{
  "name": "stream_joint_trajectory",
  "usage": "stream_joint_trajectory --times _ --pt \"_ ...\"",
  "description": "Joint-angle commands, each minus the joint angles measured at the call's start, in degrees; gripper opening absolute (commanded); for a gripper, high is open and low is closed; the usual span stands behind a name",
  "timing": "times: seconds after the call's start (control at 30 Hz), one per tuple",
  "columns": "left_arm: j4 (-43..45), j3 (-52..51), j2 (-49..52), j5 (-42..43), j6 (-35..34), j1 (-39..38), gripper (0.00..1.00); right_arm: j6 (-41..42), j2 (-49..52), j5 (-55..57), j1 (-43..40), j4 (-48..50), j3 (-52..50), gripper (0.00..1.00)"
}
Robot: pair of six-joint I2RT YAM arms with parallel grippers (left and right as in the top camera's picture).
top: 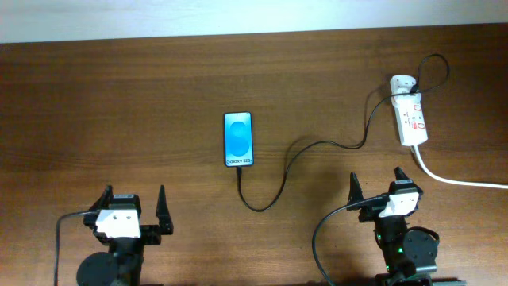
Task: Plug charger to phone and switch on socket
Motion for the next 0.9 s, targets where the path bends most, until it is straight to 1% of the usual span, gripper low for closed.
stream_joint_trajectory --times 0.0,0.13,0.23,0.37,0.4,0.53,0.8,0.87 --pt "4.9 -4.4 -3.1 2.9 1.1 0.3 0.99 0.2 -0.4 0.2 0.5 -0.3 -0.3 0.98" --pt "12.1 -8.7 -5.7 4.0 1.1 0.3 0.99 0.2 -0.4 0.2 0.5 -0.3 -0.3 0.99" --pt "19.1 -12.7 -6.8 4.9 1.1 0.3 0.99 0.2 -0.4 0.2 0.5 -0.3 -0.3 0.98" --pt "30.7 -18.4 -6.8 5.9 1.1 0.3 0.99 0.2 -0.4 0.2 0.5 -0.3 -0.3 0.98" --pt "32.4 -19.2 -6.8 6.3 1.1 0.3 0.99 0.2 -0.4 0.2 0.5 -0.3 -0.3 0.98" --pt "45.4 -25.9 -6.9 6.4 1.1 0.3 0.99 0.2 -0.4 0.2 0.5 -0.3 -0.3 0.98" --pt "43.1 -25.8 -6.9 4.9 1.1 0.3 0.99 0.2 -0.4 0.2 0.5 -0.3 -0.3 0.98" --pt "40.6 -25.8 -6.9 1.3 -0.8 0.3 0.99 0.2 -0.4 0.2 0.5 -0.3 -0.3 0.98"
